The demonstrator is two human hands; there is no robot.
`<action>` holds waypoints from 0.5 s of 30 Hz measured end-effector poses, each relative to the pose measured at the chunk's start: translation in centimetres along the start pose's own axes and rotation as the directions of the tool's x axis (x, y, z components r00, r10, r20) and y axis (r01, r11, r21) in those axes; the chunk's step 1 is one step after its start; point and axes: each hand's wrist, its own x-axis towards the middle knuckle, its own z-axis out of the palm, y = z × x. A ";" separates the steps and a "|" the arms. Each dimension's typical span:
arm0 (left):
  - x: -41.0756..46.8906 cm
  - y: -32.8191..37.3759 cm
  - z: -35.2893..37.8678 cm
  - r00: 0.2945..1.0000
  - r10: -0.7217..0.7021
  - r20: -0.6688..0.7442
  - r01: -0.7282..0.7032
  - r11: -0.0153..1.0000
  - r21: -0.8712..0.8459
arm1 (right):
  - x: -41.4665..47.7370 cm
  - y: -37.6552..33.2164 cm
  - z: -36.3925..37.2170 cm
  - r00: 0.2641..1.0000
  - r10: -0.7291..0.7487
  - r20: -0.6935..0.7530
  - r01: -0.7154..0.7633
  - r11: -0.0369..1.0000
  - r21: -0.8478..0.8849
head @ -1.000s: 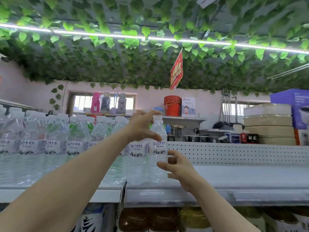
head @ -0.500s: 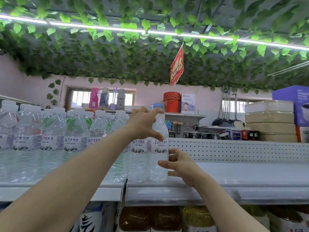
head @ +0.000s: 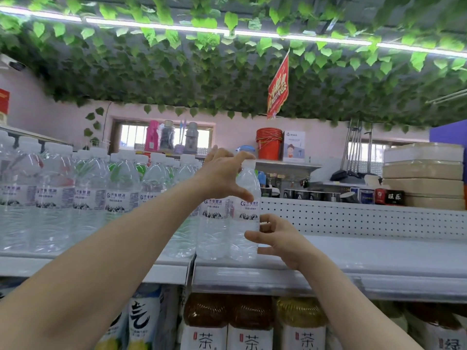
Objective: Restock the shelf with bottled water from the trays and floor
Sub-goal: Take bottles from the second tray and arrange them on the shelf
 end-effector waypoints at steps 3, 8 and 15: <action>0.0 0.1 0.1 1.000 -0.007 0.006 0.007 1.000 0.006 | -0.3 -0.1 -0.1 1.000 0.004 0.003 -0.004 1.000 0.011; -0.3 0.1 0.0 1.000 -0.021 0.013 0.021 1.000 0.008 | -0.7 -0.2 0.1 1.000 0.001 -0.003 -0.001 1.000 0.001; -1.0 0.9 -0.2 0.998 -0.067 0.020 0.066 0.995 0.081 | -0.8 -0.1 -0.1 0.999 0.000 0.033 0.002 0.999 -0.044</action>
